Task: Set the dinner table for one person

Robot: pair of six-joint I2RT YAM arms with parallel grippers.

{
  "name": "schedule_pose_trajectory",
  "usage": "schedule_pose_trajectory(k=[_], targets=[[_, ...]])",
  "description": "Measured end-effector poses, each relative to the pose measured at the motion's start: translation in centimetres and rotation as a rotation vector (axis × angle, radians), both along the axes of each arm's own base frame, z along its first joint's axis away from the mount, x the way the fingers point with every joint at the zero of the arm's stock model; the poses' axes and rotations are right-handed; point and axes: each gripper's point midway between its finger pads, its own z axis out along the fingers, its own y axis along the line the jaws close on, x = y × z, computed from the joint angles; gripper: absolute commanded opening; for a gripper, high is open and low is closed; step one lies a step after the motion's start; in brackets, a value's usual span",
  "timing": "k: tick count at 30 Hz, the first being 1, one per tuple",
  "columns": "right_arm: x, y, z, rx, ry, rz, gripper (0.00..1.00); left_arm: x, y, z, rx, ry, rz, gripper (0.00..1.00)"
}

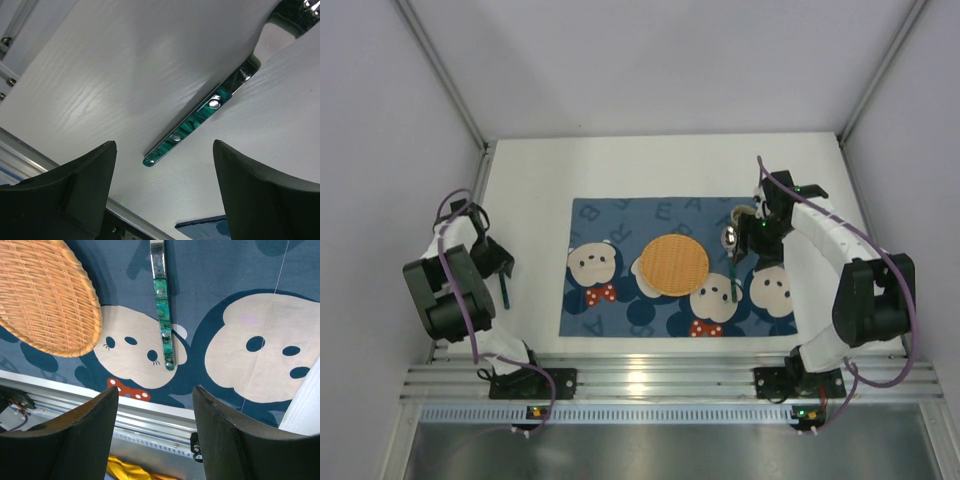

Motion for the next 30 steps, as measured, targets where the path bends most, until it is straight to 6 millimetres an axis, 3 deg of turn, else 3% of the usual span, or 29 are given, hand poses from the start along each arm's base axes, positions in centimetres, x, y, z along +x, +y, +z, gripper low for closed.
schedule_pose_trajectory(k=[8, 11, 15, 16, 19, 30], targets=[[-0.3, 0.0, -1.1, -0.009, 0.05, 0.0, 0.61, -0.5, -2.0, -2.6, -0.09, -0.022, -0.024, 0.76], [-0.3, 0.0, -1.2, -0.011, 0.059, -0.002, 0.61, 0.0, -2.2, -2.8, -0.112, -0.035, -0.044, 0.6], [-0.4, 0.0, -1.2, -0.01, 0.063, -0.008, 0.61, 1.0, -2.7, -3.0, -0.152, -0.042, -0.07, 0.3], [-0.4, 0.0, -1.2, -0.011, 0.063, -0.01, 0.6, 1.3, -2.8, -3.0, -0.163, -0.046, -0.077, 0.19], [-0.4, 0.0, -1.2, -0.01, 0.066, -0.017, 0.6, 1.7, -3.2, -3.1, -0.191, -0.038, -0.09, 0.0], [-0.4, 0.3, -0.8, -0.005, 0.06, -0.037, 0.59, 2.4, -3.3, -2.7, -0.205, -0.023, -0.1, 0.0]])
